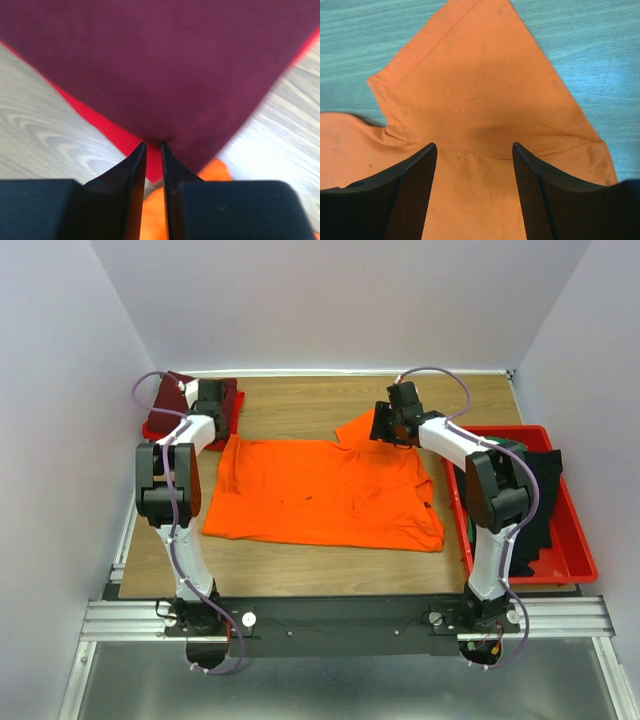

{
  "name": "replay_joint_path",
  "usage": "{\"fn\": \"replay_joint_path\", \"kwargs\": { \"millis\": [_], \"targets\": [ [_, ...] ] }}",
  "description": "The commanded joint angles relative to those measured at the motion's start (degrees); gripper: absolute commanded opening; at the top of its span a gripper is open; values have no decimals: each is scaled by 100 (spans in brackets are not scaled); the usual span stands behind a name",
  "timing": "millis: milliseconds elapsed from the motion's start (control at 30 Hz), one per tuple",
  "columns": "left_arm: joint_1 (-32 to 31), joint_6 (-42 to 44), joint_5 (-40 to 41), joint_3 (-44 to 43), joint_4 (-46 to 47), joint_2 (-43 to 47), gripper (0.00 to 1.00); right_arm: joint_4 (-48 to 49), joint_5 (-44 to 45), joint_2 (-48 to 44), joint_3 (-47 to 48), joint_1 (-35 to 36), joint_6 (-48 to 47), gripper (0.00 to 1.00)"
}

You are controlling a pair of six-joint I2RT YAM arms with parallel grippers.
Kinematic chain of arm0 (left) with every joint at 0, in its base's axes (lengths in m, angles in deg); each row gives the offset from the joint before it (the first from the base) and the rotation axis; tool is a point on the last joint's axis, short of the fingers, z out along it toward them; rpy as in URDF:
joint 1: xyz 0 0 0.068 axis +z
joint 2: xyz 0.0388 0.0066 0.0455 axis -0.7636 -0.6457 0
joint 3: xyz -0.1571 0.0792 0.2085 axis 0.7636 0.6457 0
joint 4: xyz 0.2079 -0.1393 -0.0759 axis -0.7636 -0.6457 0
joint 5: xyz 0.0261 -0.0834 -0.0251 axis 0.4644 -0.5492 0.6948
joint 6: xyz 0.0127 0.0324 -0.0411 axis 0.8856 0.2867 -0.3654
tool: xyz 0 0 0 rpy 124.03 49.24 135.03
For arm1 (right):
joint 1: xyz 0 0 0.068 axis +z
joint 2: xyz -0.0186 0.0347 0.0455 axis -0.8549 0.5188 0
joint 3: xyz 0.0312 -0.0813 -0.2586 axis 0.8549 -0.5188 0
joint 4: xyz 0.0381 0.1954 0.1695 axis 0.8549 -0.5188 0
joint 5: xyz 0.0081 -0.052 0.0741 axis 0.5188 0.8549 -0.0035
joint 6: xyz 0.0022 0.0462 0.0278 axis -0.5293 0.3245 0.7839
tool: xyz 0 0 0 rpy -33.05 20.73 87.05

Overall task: Fold and stack the t-shirts
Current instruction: Fold the tshirt

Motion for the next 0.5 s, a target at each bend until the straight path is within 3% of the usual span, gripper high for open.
{"fn": "replay_joint_path", "kwargs": {
  "millis": [0, 467],
  "targets": [
    [196, 10, 164, -349, -154, -336, 22, 131, -198, 117, 190, -23, -142, 68],
    [548, 150, -530, -1421, -181, -1312, 24, 140, -233, 108, 111, -23, -203, 69]
  ]
}}
